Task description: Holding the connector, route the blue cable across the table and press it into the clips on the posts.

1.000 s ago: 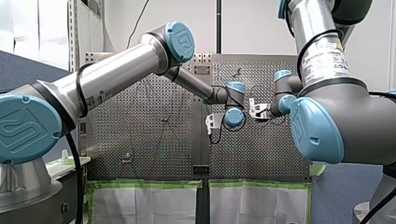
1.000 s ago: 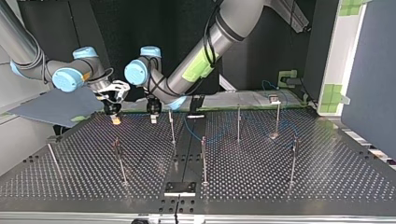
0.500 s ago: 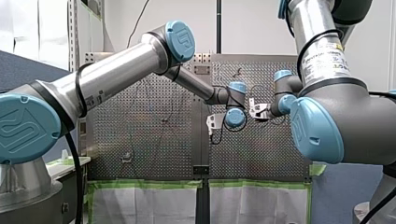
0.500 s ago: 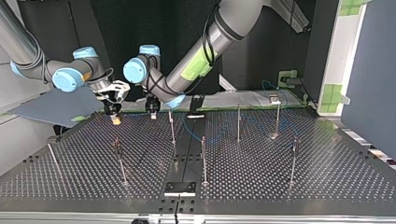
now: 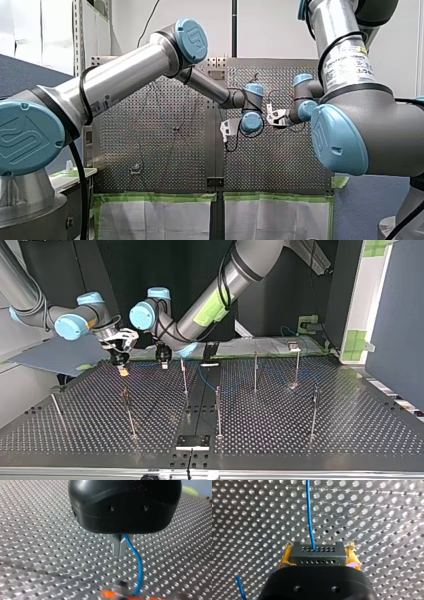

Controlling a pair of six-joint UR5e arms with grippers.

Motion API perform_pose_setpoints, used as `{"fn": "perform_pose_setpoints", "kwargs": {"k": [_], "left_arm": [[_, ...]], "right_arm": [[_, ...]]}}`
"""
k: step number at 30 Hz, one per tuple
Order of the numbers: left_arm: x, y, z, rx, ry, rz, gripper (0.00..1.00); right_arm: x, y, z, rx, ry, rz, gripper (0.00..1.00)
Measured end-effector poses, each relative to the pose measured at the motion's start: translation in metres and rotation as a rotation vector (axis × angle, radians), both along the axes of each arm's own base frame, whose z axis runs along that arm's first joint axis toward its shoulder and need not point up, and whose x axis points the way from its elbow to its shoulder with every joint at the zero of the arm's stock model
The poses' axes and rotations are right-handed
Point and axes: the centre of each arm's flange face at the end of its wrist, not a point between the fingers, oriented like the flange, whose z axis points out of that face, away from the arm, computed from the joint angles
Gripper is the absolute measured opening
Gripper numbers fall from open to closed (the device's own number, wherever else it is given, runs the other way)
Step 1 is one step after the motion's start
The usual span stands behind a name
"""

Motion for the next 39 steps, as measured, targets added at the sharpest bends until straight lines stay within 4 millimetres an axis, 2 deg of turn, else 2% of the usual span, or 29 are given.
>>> {"fn": "perform_pose_setpoints", "kwargs": {"k": [7,10,14,17,23,35,39], "left_arm": [[-0.005,0.001,0.027,-0.008,-0.007,0.001,0.0],[-0.007,0.003,0.042,-0.011,-0.019,0.013,0.0],[-0.01,0.006,0.072,-0.021,-0.049,0.031,0.0],[-0.012,0.007,0.087,-0.03,-0.063,0.034,0.0],[-0.02,0.006,0.112,-0.05,-0.086,0.037,0.0],[-0.029,0.003,0.139,-0.077,-0.118,0.029,0.0],[-0.031,0.003,0.146,-0.078,-0.129,0.028,0.0]], "right_arm": [[0.004,-0.01,0.021,-0.036,-0.01,0.007,0.0],[0.007,-0.013,0.038,-0.054,-0.015,0.008,0.0],[0.009,-0.016,0.068,-0.096,-0.028,0.009,0.0],[0.01,-0.016,0.093,-0.128,-0.052,0.01,0.0],[0.01,-0.013,0.126,-0.16,-0.096,0.013,0.0],[0.006,0.01,0.187,-0.222,-0.128,0.022,0.0],[0.005,0.015,0.199,-0.234,-0.131,0.023,0.0]]}}
